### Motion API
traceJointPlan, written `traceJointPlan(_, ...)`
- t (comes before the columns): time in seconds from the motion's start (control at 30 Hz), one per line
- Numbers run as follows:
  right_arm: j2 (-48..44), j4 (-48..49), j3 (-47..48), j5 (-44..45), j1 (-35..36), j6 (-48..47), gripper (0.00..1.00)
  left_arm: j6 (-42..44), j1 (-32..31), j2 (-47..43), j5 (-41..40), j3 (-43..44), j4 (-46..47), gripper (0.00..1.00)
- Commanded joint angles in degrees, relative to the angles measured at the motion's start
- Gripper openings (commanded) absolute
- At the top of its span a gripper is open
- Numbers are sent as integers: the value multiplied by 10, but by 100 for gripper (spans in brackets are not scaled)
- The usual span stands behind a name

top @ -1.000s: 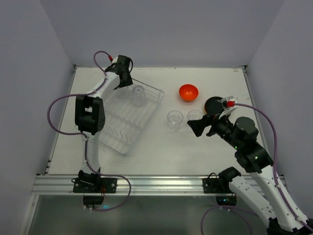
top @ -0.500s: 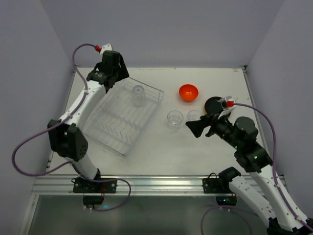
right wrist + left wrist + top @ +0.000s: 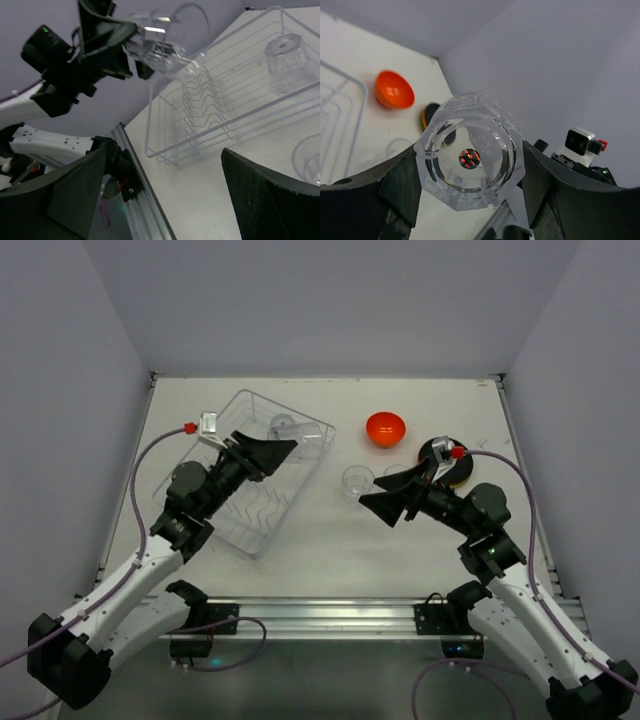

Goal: Unload the mixed dishes from the dish rack

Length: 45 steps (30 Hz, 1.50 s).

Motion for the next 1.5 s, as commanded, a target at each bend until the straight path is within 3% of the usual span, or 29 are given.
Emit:
traceJointPlan(0.0,20,250,-47,-107,1,90,99,-194,-36,-10,59,-70,162,0)
traceJointPlan(0.1,65,285,-26,-153,8,98,99,-259,-78,-14,31,-110,172,0)
traceJointPlan(0.33,132,311,-3,-188,20,60,97,-313,-143,-3,-10,-144,189,0)
traceJointPlan(0.43,150,332,6,-210,38,59,80,-319,-163,21,-28,-151,200,0)
traceJointPlan(0.47,161,336,8,-222,44,60,67,-324,-165,33,-34,-153,202,0)
traceJointPlan(0.5,165,342,8,-226,47,61,61,-327,-168,37,-39,-155,206,0)
traceJointPlan(0.53,170,359,3,-230,49,66,44,-330,-175,41,-46,-162,215,0)
traceJointPlan(0.63,174,380,-14,-216,49,70,15,-329,-185,44,-61,-165,229,0)
traceJointPlan(0.67,173,383,-18,-208,49,68,0,-326,-186,47,-58,-163,230,0)
traceJointPlan(0.73,169,385,-25,-197,49,66,0,-313,-186,45,-59,-162,233,0)
traceJointPlan(0.77,165,383,-27,-193,49,64,0,-303,-186,39,-64,-163,229,3)
traceJointPlan(0.8,152,377,-28,-182,49,61,0,-292,-186,31,-68,-164,222,29)
traceJointPlan(0.83,144,367,-28,-174,49,47,0,-278,-186,19,-89,-161,183,49)
traceJointPlan(0.9,123,293,-20,-153,49,21,0,-214,-186,-25,-156,-128,101,98)
traceJointPlan(0.93,103,253,-1,-119,49,-11,0,-182,-186,-41,-195,-102,-27,100)
traceJointPlan(0.97,94,145,14,-95,50,-29,0,-121,-186,-67,-288,-44,-100,100)
traceJointPlan(1.0,87,87,29,-68,52,-50,0,-107,-186,-77,-341,-16,-166,100)
traceJointPlan(1.03,84,41,57,-5,58,-87,0,-102,-187,-86,-391,7,-313,100)
traceJointPlan(1.07,87,-45,74,24,73,-103,0,-107,-186,-108,-484,27,-376,100)
traceJointPlan(1.13,126,-210,148,131,95,-145,0,-84,-186,-150,-543,47,-465,100)
traceJointPlan(1.17,145,-263,178,178,131,-156,0,-27,-186,-163,-565,48,-475,100)
traceJointPlan(1.27,238,-448,282,324,205,-169,0,80,-186,-174,-564,69,-506,100)
traceJointPlan(1.33,281,-536,332,369,237,-157,0,110,-186,-151,-566,115,-568,100)
traceJointPlan(1.47,377,-603,374,411,296,-137,0,111,-186,-60,-606,174,-693,100)
